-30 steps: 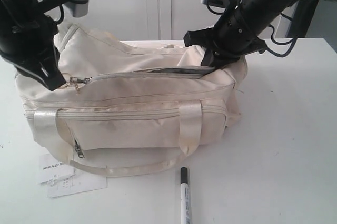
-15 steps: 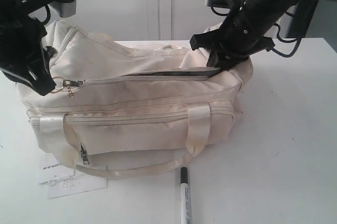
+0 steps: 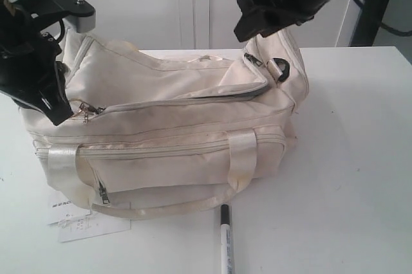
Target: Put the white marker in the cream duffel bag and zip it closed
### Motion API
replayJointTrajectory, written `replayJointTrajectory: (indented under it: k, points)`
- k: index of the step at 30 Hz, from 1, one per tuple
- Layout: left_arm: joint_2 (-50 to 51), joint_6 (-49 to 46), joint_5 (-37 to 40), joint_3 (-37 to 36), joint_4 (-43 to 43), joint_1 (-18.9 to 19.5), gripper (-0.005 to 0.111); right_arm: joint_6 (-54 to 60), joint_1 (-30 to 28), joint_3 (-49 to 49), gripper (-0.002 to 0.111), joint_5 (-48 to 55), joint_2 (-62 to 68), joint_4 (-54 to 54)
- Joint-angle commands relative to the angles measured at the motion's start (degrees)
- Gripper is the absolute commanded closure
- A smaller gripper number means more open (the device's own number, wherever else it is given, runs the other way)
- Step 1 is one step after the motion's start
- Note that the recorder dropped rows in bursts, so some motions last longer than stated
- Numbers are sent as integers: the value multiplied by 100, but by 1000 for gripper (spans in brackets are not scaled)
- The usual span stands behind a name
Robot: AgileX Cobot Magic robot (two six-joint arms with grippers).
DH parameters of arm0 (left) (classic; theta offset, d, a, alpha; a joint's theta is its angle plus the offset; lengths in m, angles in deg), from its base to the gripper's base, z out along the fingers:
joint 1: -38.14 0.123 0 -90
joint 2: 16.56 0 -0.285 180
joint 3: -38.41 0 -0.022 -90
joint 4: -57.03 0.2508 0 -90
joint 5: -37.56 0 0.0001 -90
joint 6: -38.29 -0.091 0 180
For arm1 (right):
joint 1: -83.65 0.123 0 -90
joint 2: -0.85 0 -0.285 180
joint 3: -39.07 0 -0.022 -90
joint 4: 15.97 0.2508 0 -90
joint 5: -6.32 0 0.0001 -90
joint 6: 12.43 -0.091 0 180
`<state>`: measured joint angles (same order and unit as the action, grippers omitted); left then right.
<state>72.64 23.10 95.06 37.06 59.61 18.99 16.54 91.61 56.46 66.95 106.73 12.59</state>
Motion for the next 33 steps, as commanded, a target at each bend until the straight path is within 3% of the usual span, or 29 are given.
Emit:
replayJointTrajectory:
  k: [1,12,20,33]
  points:
    - [-80,41,-35,-44,-60,21,107,567,-21,-87,61,193,-113,785]
    - [-80,298,-40,-44,-60,21,107,2119,639,-567,61,811,-253,1533]
    - [-80,298,-68,-44,-77,21,107,5506,992,-665,55,560,-253,1559]
    - [-80,298,-243,-44,-123,21,107,5287,1283,-665,54,-491,557,1977]
